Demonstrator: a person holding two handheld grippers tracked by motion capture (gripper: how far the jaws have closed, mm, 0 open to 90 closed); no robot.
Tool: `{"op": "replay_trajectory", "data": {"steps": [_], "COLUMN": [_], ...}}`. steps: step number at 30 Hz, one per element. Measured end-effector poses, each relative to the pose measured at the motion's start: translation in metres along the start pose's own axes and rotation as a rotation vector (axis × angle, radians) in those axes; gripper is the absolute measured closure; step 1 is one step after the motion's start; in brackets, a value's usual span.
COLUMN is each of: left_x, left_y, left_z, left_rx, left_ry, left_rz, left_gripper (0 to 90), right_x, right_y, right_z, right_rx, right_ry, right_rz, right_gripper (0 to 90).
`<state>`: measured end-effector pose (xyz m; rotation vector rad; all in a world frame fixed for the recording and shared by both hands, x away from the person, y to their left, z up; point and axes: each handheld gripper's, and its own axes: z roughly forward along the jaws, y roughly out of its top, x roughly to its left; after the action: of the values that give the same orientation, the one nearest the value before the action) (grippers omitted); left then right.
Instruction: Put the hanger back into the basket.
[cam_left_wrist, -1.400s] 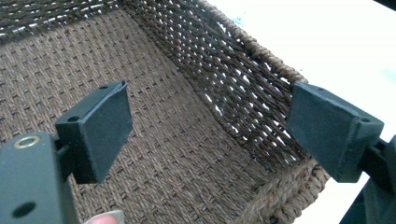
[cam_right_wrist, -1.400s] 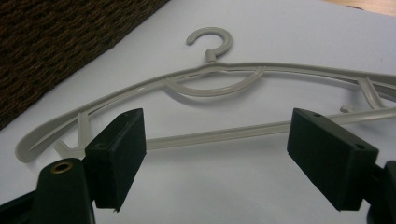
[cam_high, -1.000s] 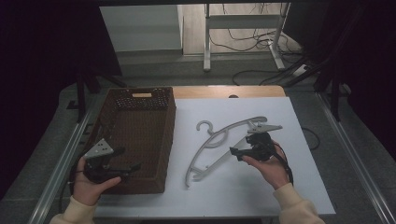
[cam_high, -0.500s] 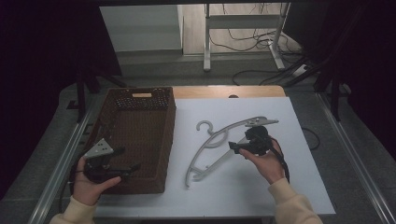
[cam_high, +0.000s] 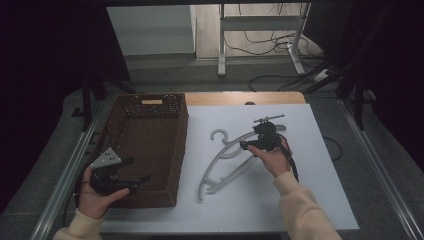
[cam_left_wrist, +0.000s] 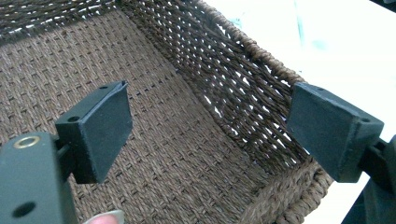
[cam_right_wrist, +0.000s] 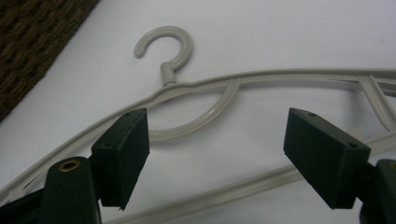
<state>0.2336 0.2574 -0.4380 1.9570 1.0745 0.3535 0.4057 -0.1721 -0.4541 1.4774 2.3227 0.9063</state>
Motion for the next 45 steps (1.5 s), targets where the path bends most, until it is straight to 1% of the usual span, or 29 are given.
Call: {"op": "replay_trajectory", "data": {"steps": [1,3,6,8,9,10,11,12,13,14,17,18,20,25,27,30,31,32,38,39,43,45], "left_x": [0.000,0.000,0.000,0.000,0.000,0.001,0.001,0.001,0.001,0.002,0.002,0.001,0.001,0.002,0.001,0.001,0.002,0.002,0.002,0.002,0.002,0.002], "left_y": [0.000,0.000,0.000,0.000,0.000,-0.001,-0.001,-0.001,-0.001,-0.001,-0.001,-0.001,-0.001,-0.001,-0.001,-0.001,-0.001,-0.001,-0.001,-0.001,-0.001,-0.001], "left_z": [0.000,0.000,0.000,0.000,0.000,0.000,0.000,0.000,0.000,0.000,0.000,0.000,0.000,0.001,0.001,0.001,0.001,0.001,0.000,0.000,-0.001,-0.001], "left_rx": [-0.001,-0.001,0.000,0.000,0.000,0.000,0.000,-0.002,-0.002,-0.003,-0.003,-0.002,-0.001,0.002,0.001,0.001,0.002,0.002,-0.001,-0.001,-0.002,-0.002], "left_ry": [0.001,0.001,0.000,0.000,0.000,0.000,0.000,0.001,0.001,0.002,0.002,0.002,0.001,0.001,0.001,0.001,0.001,0.001,0.003,0.003,0.003,0.003], "left_rz": [0.000,0.000,0.000,-0.001,-0.001,-0.001,-0.001,-0.001,-0.001,-0.001,-0.002,0.000,0.001,0.000,0.002,0.001,0.001,0.000,0.000,0.000,0.000,0.000], "left_gripper": [14.3,14.3,14.3,14.3,14.3,14.3,14.3,14.2,14.3,14.3,14.3,14.3,14.2,14.3,14.3,14.2,14.2,14.3,14.2,14.3,14.2,14.3], "right_x": [0.000,0.001,0.003,0.003,0.003,0.004,0.004,0.004,0.004,0.003,0.003,0.003,0.002,0.000,-0.001,0.000,0.001,0.002,0.005,0.005,0.006,0.006], "right_y": [0.004,0.007,0.012,0.015,0.015,0.016,0.016,0.018,0.018,0.018,0.018,0.017,0.017,0.017,0.017,0.017,0.018,0.018,0.019,0.019,0.019,0.019], "right_z": [0.006,0.012,0.022,0.028,0.028,0.033,0.033,0.038,0.038,0.042,0.046,0.050,0.053,0.059,0.061,0.063,0.064,0.067,0.073,0.073,0.076,0.076], "right_rx": [0.014,0.024,0.054,0.066,0.066,0.080,0.080,0.087,0.087,0.098,0.110,0.126,0.134,0.141,0.157,0.161,0.163,0.169,0.196,0.196,0.209,0.210], "right_ry": [-0.009,-0.016,-0.030,-0.033,-0.033,-0.038,-0.038,-0.039,-0.039,-0.039,-0.045,-0.053,-0.063,-0.087,-0.100,-0.106,-0.110,-0.127,-0.144,-0.144,-0.143,-0.141], "right_rz": [0.009,0.012,0.011,0.019,0.019,0.025,0.025,0.038,0.038,0.047,0.047,0.049,0.052,0.078,0.076,0.076,0.079,0.075,0.070,0.070,0.069,0.067], "right_gripper": [23.6,24.4,24.9,25.8,25.8,26.5,26.5,27.2,27.2,27.9,28.7,29.4,30.2,33.4,34.2,35.7,37.2,39.9,48.4,48.4,55.8,56.8]}}
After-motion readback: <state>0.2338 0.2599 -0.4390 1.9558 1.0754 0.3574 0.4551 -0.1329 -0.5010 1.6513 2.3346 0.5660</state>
